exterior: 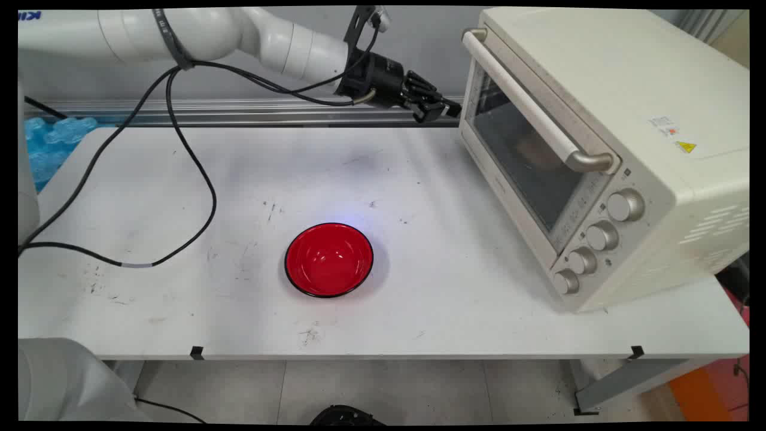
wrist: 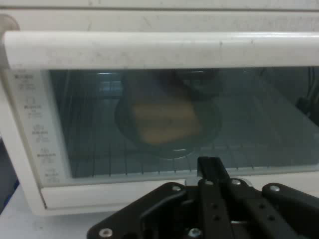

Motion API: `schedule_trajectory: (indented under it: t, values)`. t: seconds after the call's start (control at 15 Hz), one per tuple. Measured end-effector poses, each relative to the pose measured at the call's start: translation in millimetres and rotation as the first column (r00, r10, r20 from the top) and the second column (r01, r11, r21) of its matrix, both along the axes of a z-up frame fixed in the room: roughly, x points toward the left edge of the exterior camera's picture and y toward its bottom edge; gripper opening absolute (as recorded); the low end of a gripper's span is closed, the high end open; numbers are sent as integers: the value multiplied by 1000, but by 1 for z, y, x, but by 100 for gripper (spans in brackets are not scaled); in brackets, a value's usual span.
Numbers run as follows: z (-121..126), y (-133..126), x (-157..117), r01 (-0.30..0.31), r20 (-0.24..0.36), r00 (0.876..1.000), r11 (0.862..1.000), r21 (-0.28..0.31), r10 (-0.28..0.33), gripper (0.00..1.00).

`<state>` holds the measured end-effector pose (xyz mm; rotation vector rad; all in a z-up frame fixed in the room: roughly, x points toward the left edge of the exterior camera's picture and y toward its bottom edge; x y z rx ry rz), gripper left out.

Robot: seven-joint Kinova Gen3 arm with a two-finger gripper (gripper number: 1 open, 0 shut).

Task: Open the oven

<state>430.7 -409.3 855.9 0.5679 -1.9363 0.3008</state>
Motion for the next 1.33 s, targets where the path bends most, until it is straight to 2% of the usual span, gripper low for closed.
schedule_trajectory:
  t: [0.73,1.0,1.33]
  values:
    - [26,-5,7,9,27,1000,1000,-11,-9,0]
    - [43,-3,13,17,70,997,1000,1,-17,0]
    - [73,4,27,2,146,989,999,46,-9,0]
